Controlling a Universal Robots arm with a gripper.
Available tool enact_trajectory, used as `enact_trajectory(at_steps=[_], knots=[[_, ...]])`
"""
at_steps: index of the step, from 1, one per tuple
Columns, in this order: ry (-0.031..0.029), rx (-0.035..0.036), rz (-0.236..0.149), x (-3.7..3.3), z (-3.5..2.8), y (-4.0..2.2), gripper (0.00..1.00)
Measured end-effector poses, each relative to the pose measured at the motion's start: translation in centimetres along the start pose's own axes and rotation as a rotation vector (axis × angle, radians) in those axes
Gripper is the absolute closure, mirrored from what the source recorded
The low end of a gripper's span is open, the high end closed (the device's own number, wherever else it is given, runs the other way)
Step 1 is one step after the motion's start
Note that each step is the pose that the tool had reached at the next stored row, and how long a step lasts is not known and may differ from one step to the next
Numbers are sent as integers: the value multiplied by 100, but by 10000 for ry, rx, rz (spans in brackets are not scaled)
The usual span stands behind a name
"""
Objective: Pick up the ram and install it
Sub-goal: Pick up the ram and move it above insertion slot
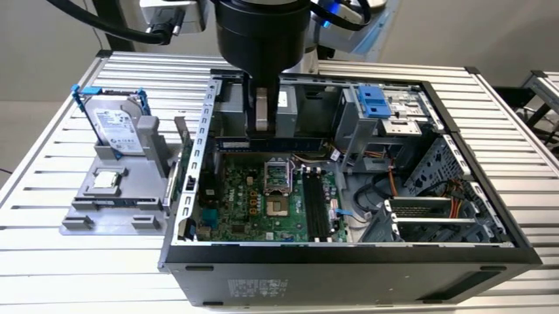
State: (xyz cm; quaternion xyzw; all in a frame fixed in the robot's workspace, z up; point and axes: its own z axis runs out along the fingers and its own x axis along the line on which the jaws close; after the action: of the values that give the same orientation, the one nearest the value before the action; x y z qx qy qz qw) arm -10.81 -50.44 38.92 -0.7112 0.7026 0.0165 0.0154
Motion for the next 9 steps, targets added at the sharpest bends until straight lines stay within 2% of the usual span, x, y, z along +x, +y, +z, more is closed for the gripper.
enact_trajectory(at_steps=[9], knots=[[0, -1, 0, 2, -2, -165, 100]])
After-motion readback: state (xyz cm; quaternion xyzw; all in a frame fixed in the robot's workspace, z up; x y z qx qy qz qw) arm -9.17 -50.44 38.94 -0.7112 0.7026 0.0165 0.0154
